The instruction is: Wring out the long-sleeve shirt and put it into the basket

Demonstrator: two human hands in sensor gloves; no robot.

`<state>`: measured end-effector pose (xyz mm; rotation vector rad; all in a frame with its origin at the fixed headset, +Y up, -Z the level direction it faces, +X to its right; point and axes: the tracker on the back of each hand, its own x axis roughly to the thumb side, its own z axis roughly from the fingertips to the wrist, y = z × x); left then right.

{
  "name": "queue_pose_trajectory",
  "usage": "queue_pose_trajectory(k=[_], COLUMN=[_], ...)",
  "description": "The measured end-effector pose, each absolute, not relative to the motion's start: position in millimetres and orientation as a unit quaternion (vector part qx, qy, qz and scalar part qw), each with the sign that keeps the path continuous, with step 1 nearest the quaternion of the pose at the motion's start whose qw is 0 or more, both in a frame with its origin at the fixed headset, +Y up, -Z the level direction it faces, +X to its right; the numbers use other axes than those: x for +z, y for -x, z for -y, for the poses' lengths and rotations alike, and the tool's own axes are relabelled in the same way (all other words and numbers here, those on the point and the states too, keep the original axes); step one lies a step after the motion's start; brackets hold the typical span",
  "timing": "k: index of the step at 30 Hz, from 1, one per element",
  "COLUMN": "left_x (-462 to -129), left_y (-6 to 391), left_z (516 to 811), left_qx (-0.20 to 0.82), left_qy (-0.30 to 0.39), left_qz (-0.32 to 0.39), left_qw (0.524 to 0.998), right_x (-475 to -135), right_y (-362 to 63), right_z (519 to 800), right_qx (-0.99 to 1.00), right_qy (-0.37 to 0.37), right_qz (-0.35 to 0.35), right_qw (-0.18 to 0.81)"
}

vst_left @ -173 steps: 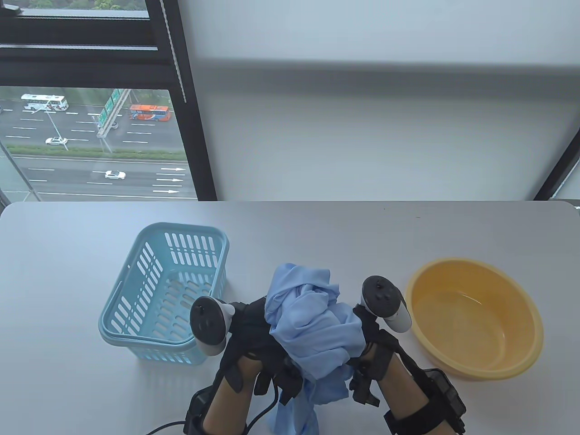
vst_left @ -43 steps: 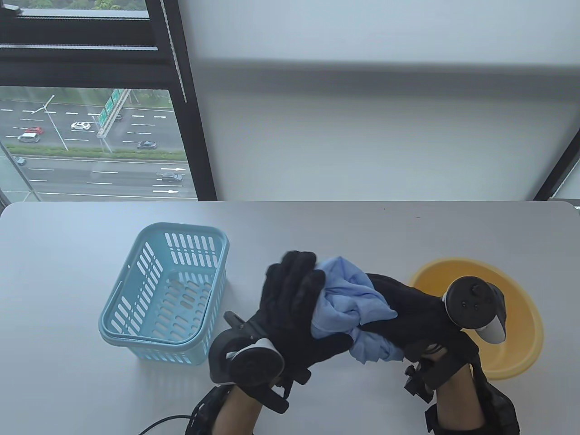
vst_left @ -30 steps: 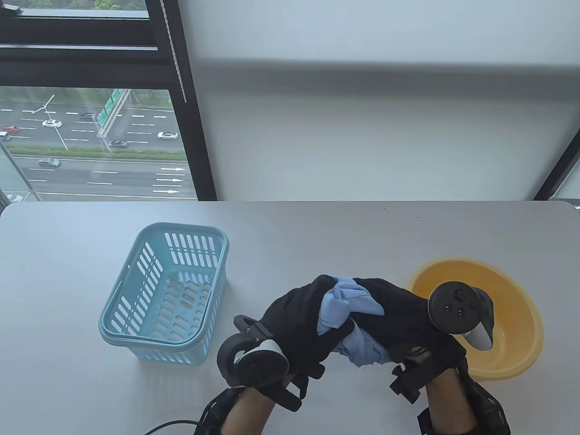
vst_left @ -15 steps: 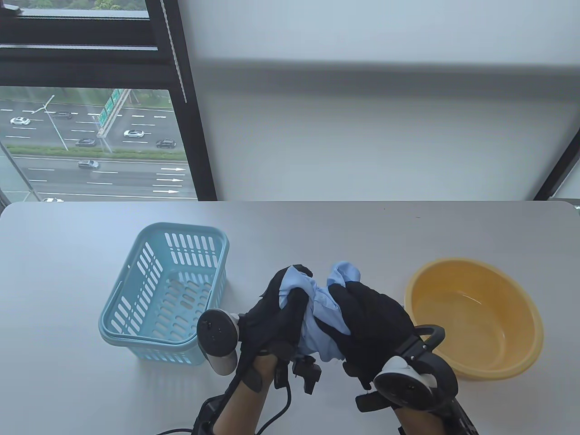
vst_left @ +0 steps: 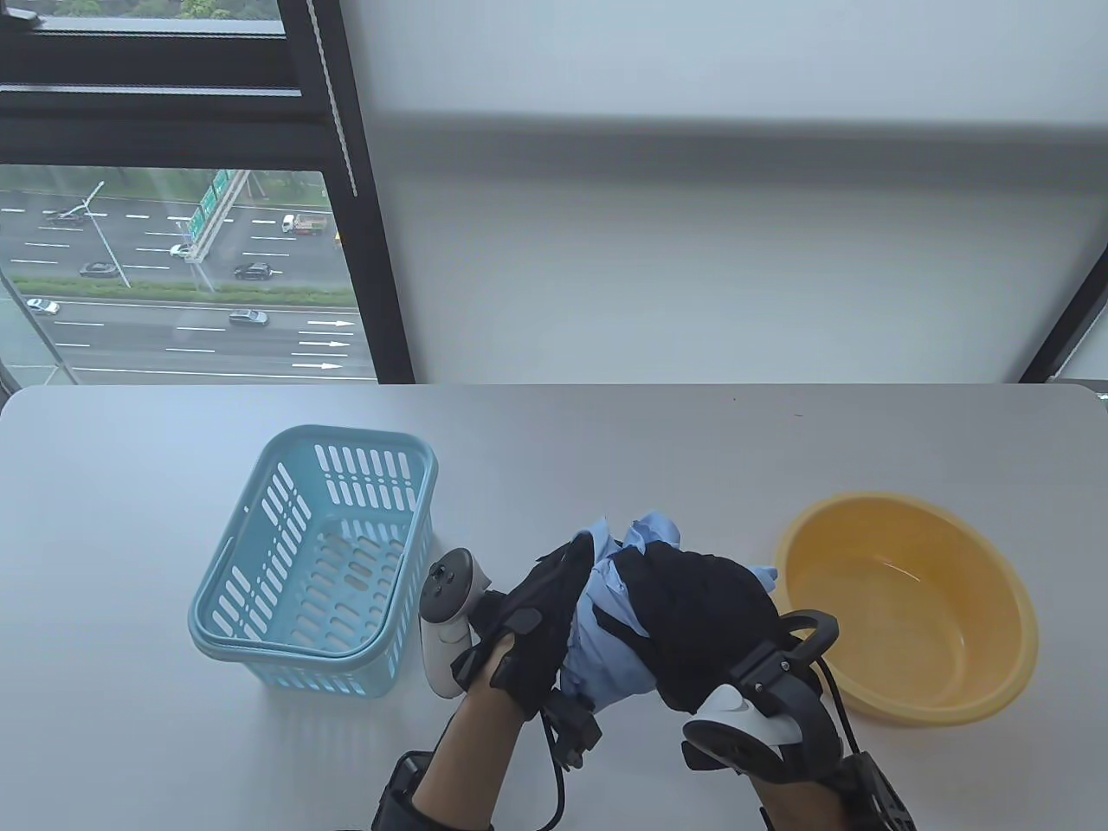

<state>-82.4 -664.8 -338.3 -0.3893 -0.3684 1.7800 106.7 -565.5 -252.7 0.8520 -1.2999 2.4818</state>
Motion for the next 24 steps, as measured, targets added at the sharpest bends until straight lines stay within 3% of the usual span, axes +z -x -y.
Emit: queue_pose_trajectory(k=[5,8,15,18,22,24], left_x=[-340,-339,-333,-326,-310,-296], left_y=[85,86,92,97,117,132], left_z=[665,659,627,607,585,570], left_qx=[0.768,0.769,0.735,0.677,0.658,0.597], left_qy=[0.16,0.147,0.104,0.092,-0.064,-0.154], left_qz=[0.164,0.171,0.32,0.375,0.302,0.276], left_qw=[0.598,0.598,0.589,0.626,0.686,0.737], right_x=[-259,-268,-284,-287,-288,-289], right_y=[-111,-124,-153,-157,-155,-156], right_z=[566,564,563,566,567,569], right_qx=[0.846,0.854,0.84,0.821,0.829,0.845], right_qy=[-0.289,-0.282,-0.234,-0.235,-0.23,-0.225], right_qz=[0.428,0.388,0.341,0.317,0.297,0.277], right_qw=[0.129,0.201,0.35,0.412,0.414,0.398])
